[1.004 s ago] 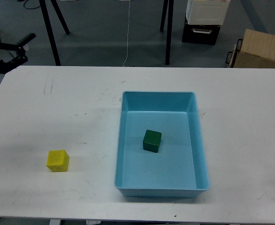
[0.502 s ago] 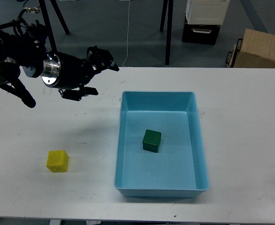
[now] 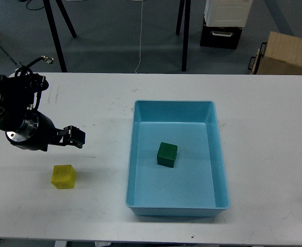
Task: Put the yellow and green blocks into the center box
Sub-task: 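Lower the left gripper onto the yellow cube and close it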
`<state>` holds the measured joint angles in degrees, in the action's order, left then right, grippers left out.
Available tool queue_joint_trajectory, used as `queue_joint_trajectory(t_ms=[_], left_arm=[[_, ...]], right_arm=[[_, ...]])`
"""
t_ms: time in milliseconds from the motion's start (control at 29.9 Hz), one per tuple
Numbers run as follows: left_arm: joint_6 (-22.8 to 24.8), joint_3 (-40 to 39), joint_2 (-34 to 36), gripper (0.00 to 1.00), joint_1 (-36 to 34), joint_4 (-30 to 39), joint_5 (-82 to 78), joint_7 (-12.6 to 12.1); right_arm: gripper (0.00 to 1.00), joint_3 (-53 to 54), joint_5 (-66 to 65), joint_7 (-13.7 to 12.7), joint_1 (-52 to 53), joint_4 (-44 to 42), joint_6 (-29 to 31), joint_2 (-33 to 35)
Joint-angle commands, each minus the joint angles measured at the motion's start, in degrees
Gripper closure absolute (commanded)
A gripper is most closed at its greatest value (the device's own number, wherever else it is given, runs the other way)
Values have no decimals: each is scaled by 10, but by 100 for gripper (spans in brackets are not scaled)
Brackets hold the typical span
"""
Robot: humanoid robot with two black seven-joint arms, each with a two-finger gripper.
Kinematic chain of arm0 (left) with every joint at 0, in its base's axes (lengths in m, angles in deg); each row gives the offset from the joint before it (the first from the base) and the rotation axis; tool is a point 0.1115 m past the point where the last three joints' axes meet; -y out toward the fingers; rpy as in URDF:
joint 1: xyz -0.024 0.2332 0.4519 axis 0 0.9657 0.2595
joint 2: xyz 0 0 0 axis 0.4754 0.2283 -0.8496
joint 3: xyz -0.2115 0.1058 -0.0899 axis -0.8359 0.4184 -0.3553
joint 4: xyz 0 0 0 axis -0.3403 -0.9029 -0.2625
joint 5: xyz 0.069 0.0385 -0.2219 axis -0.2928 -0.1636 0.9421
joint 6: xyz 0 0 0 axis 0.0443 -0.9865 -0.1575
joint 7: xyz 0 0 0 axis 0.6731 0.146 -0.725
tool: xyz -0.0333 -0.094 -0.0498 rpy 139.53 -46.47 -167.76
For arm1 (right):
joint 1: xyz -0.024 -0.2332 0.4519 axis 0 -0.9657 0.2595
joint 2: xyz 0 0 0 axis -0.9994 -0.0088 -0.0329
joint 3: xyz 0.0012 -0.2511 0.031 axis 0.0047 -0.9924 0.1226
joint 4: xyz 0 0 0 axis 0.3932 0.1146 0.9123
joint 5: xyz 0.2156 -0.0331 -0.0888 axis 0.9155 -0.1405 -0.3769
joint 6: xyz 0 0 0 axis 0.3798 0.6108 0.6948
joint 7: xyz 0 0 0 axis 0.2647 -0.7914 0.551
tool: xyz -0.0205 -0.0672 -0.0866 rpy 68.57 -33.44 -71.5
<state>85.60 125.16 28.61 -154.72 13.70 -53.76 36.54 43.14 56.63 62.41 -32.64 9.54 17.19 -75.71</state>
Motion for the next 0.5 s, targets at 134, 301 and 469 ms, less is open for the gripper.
queue_joint_trajectory(t_ms=[134, 301, 469], left_arm=[[2, -61, 15, 0, 60, 5, -14, 4], [4, -91, 1, 0, 70, 1, -16, 4], [4, -91, -25, 0, 76, -26, -16, 4]], right_arm=[[1, -4, -24, 0, 4, -2, 0, 0], [1, -3, -25, 0, 4, -7, 0, 0], [1, -3, -25, 0, 4, -7, 0, 0]])
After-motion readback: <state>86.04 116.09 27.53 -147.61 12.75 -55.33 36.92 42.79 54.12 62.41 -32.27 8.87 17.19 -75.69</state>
